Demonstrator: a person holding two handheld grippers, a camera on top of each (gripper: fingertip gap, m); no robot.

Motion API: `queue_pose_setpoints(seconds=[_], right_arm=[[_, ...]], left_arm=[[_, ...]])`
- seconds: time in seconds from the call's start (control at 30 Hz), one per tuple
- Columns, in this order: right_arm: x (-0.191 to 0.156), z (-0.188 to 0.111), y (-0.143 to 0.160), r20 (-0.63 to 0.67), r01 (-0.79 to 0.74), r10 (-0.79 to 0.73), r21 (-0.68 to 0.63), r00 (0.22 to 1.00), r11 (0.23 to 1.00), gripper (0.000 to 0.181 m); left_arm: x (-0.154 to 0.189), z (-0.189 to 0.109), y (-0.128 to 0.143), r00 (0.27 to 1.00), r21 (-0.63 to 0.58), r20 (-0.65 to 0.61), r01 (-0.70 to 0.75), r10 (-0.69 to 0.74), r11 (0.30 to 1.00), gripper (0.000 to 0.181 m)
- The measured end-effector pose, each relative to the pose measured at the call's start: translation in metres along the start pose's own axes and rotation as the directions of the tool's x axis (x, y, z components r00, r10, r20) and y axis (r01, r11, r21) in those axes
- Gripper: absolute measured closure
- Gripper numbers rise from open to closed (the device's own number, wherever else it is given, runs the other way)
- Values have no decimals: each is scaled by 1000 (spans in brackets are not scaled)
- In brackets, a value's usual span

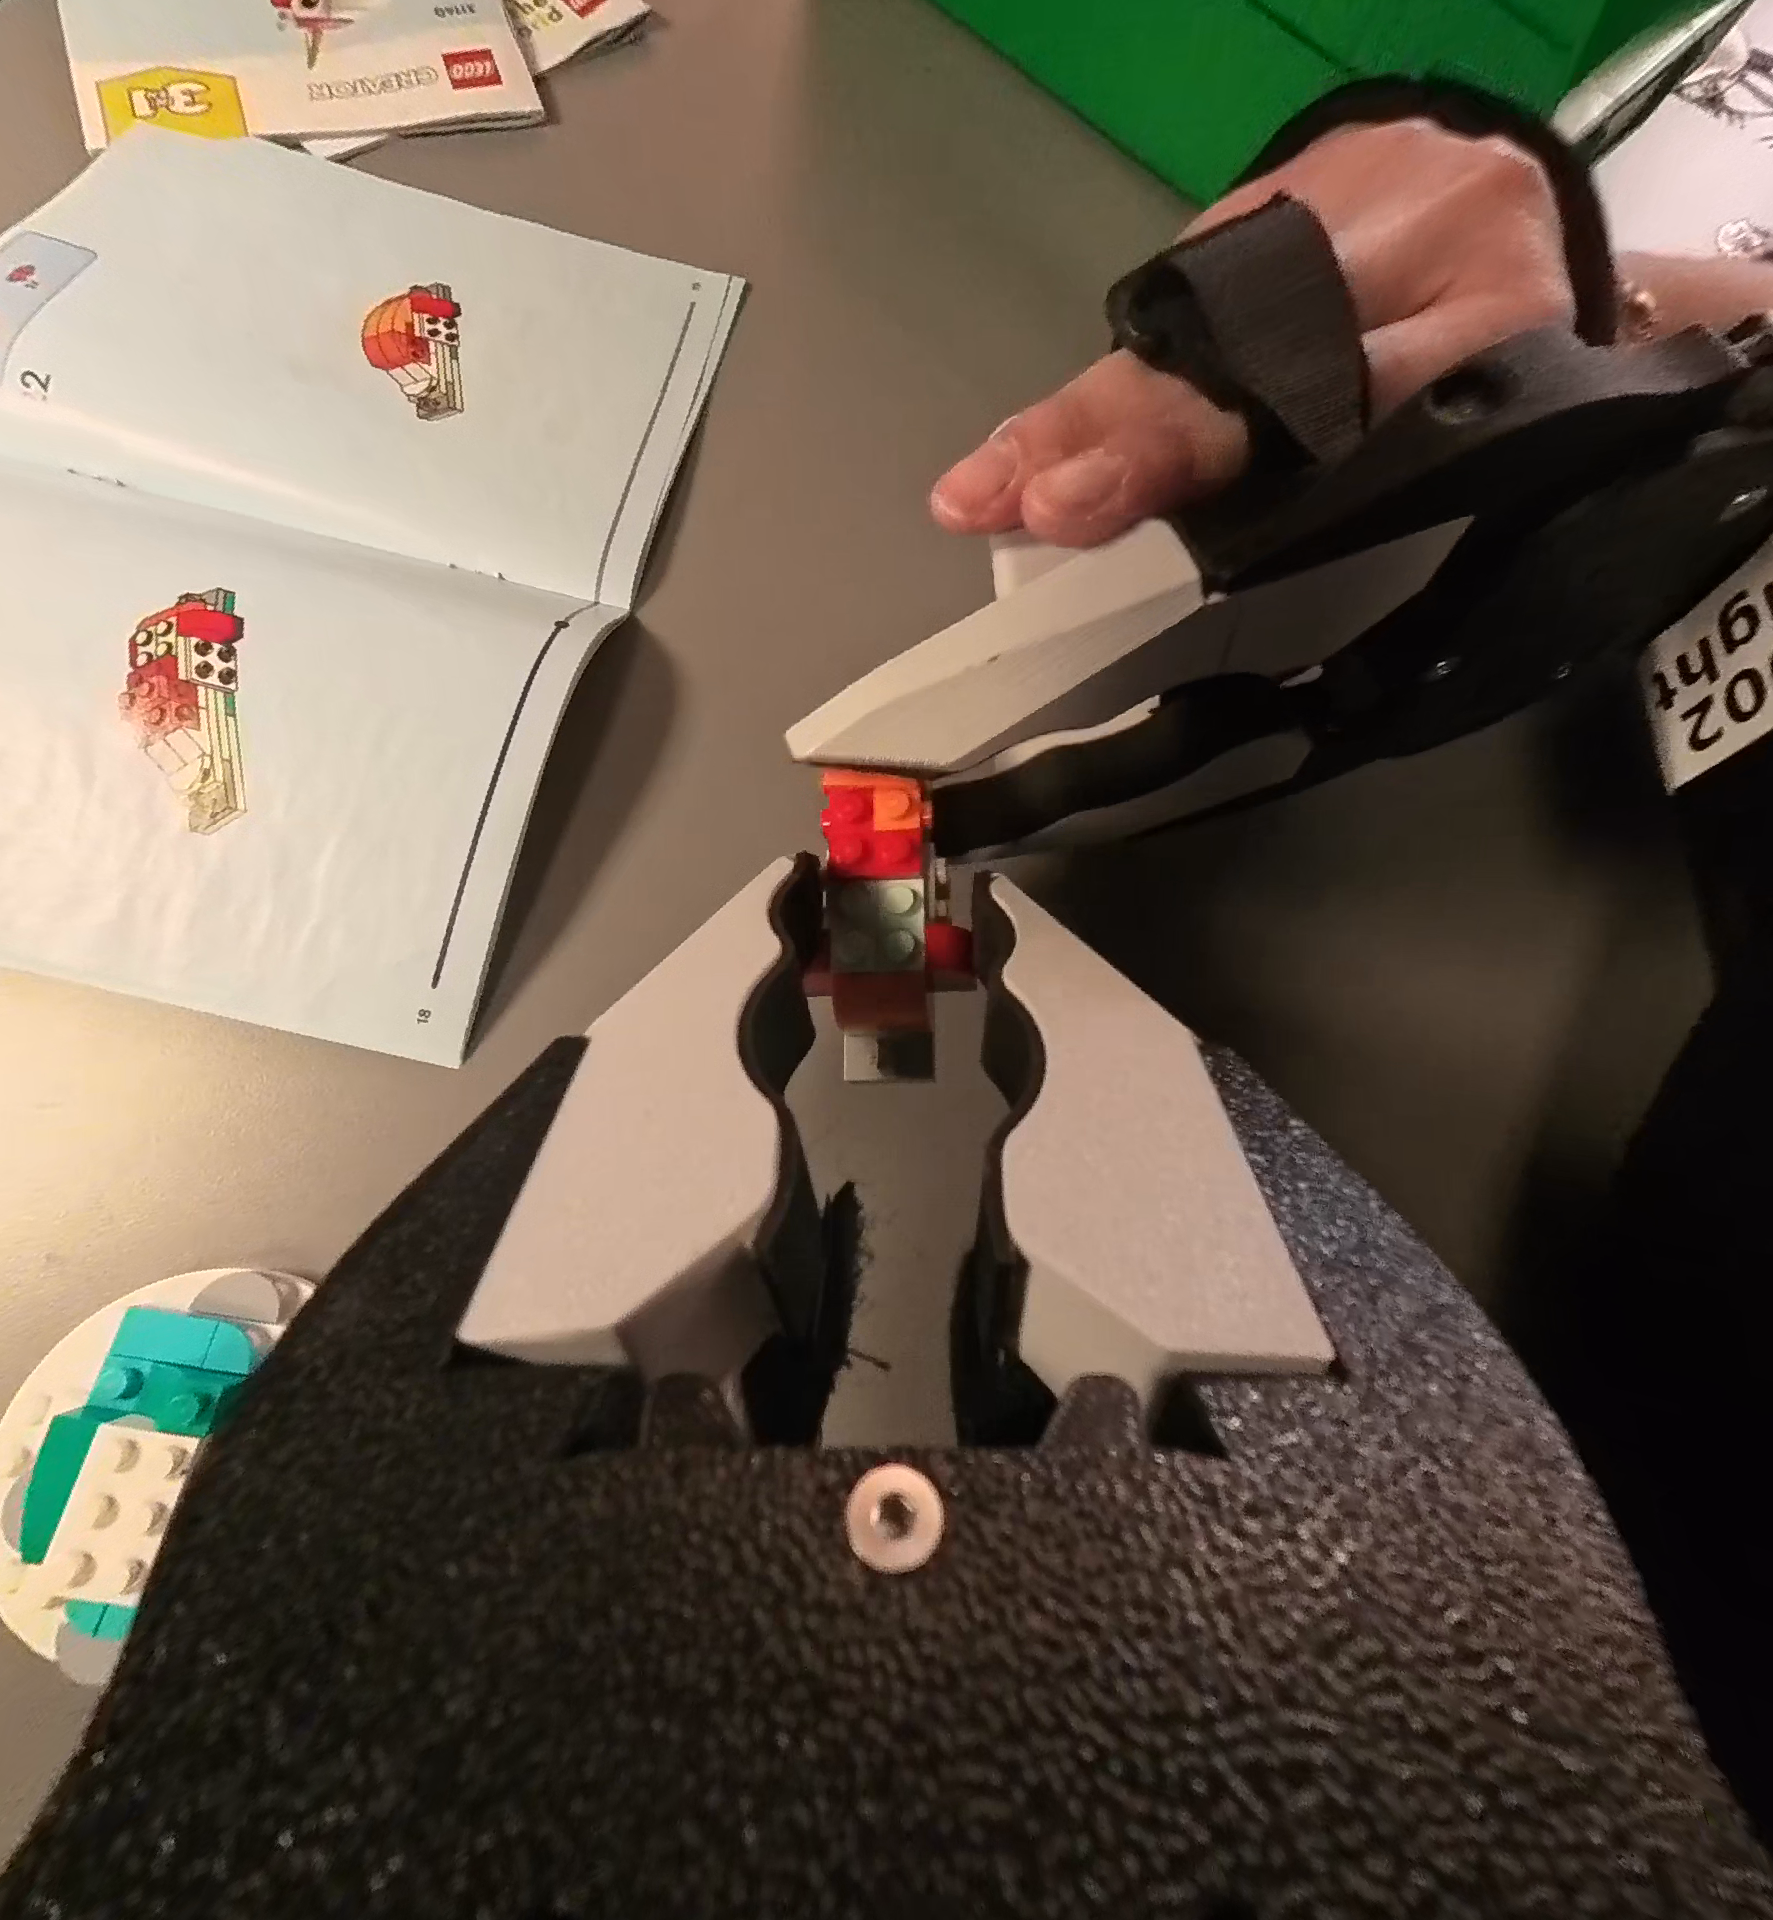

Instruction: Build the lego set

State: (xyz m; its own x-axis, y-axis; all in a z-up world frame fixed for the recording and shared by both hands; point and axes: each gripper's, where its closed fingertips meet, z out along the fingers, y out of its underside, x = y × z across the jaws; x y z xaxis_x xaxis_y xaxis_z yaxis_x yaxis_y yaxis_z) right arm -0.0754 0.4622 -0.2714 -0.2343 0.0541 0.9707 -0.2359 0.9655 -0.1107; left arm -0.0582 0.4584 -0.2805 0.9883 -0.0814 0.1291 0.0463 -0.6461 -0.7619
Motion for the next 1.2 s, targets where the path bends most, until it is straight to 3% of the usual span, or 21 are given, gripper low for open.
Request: queue_pose_setpoints(seconds=[0.4, 0.8, 0.93, 1.07, 1.13, 1.2], right_arm=[[-4, -7, 1, 50, -184, 184, -4, 982, 983, 152], [-18, -6, 0, 134, -84, 86, -20, 987, 996, 153], [-17, -5, 1, 108, -197, 197, -12, 974, 980, 152], [-14, -12, 7, 119, -364, 361, 4, 925, 931, 121], [-3, -18, 21, 43, -487, 486, 3, 873, 874, 120], [11, -23, 39, -39, -641, 641, -2, 767, 767, 120]], left_arm=[[8, 0, -2, 994, 15, -88, 68, -66, 998, 154], [9, 9, 11, 996, -45, -78, 43, -46, 998, 155], [6, 8, 8, 994, -12, -86, 74, -74, 997, 155], [-16, 4, 15, 999, -8, 44, 24, -23, 1000, 155], [-18, 2, 17, 999, -1, 54, 2, -2, 1000, 155], [-17, 2, 21, 998, -7, 61, -32, 32, 999, 155]])
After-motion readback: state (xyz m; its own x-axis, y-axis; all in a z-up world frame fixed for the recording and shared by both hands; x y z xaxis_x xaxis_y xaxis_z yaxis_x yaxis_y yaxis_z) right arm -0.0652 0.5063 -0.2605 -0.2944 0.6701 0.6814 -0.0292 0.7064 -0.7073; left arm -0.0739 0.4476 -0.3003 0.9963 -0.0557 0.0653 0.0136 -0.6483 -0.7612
